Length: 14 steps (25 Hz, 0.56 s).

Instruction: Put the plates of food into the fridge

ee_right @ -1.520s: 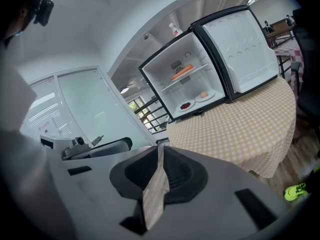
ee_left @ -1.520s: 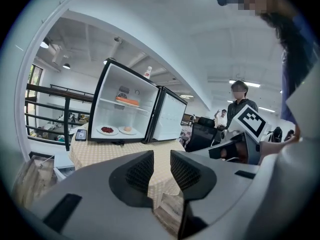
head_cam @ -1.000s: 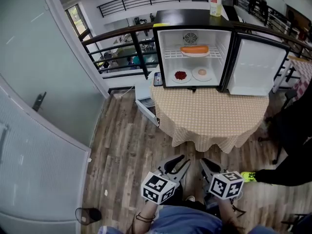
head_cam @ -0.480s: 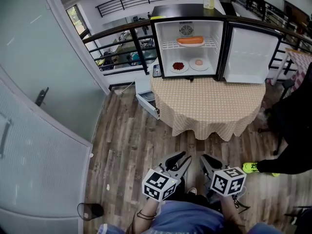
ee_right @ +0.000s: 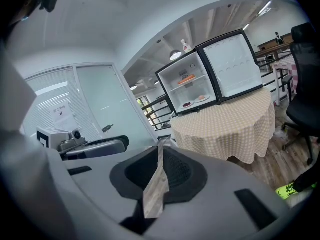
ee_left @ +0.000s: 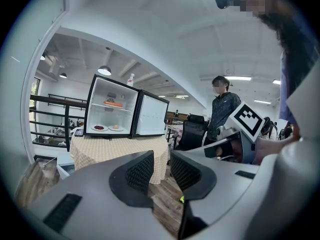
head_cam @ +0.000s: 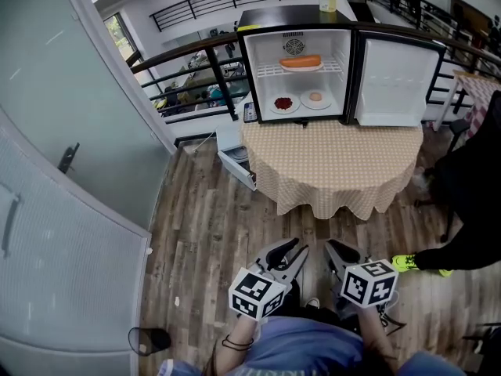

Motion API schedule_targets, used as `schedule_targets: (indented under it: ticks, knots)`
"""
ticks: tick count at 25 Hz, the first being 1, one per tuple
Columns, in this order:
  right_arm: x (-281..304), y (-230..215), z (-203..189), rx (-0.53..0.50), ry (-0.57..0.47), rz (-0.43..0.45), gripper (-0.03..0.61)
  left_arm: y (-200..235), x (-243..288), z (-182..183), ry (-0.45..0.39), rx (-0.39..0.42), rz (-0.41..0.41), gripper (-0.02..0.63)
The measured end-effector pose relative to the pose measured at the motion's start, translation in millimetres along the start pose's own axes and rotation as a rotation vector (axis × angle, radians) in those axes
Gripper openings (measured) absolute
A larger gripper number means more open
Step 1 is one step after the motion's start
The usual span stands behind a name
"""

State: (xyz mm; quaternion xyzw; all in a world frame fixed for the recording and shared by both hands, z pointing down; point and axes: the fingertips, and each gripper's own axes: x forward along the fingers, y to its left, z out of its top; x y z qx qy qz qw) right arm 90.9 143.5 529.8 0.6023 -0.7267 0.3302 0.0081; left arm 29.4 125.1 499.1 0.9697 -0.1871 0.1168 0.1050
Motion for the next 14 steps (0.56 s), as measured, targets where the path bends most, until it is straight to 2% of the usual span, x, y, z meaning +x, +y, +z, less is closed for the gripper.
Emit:
schedule_targets:
  ticks: [14]
  knots:
    - [-4,-7,9,-0.023,-0.004,0.004,0.044,-3,9,10,-0.028,0.013,-0.004,0.112]
